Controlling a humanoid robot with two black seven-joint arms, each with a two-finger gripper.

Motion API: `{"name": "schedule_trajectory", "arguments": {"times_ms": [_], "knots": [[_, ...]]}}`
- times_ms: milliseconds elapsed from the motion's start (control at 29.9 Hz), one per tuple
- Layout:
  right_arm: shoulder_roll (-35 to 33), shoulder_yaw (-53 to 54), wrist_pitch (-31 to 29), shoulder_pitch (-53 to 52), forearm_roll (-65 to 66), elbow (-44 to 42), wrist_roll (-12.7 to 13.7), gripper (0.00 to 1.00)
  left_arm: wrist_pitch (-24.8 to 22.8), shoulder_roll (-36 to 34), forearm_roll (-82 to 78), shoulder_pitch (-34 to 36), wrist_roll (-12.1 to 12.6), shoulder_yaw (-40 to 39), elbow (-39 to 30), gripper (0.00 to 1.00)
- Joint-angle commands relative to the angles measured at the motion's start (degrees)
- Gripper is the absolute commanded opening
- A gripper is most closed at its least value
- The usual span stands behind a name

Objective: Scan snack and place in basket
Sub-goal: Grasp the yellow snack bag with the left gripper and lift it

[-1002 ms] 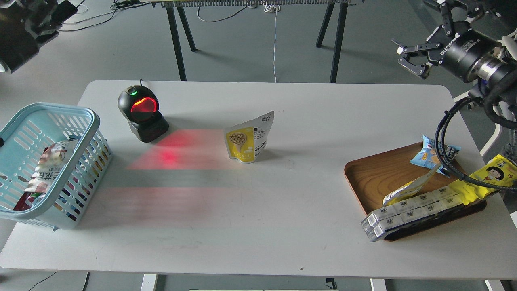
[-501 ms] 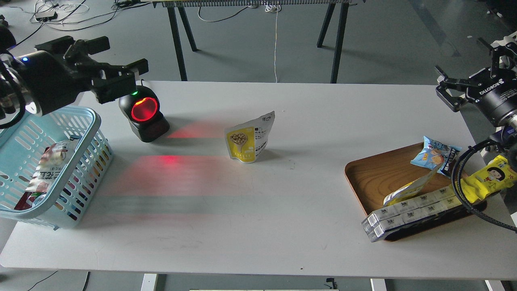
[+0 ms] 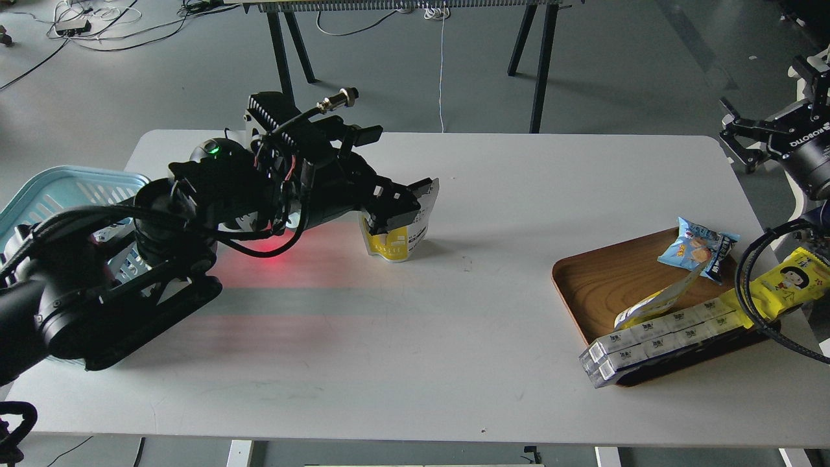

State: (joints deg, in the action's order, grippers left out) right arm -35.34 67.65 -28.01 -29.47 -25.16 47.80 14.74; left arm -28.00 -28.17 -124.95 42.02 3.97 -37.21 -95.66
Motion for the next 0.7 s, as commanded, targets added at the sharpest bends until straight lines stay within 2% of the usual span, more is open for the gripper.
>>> {"name": "schedule_trajectory", "arguments": {"times_ms": [0,334,568,668], "knots": [[0.09,-0.5,0.01,0.03,0.02,0.02,0.03,0.93,0.0,3.2,-0.05,-0.89,0.16,0.48,2.49,1.0],[0.09,-0.23,0.01,-0.24,0.02,0.11,0.03,0.93,0.0,5.84,-0.05,-4.76,0.07,0.39,9.26,0.97],[0.18,-0.06,0.01,-0.24,0.02,0.11,0.03,0.93,0.0,10.23,-0.05,-5.81,0.25,0.3,13.48,0.96],[0.09,0.03,0.01,-0.32,-0.07,0.11,0.03,0.93,0.0,11.38,-0.05,-6.08,0.42,0.13,14.89,0.91]]}}
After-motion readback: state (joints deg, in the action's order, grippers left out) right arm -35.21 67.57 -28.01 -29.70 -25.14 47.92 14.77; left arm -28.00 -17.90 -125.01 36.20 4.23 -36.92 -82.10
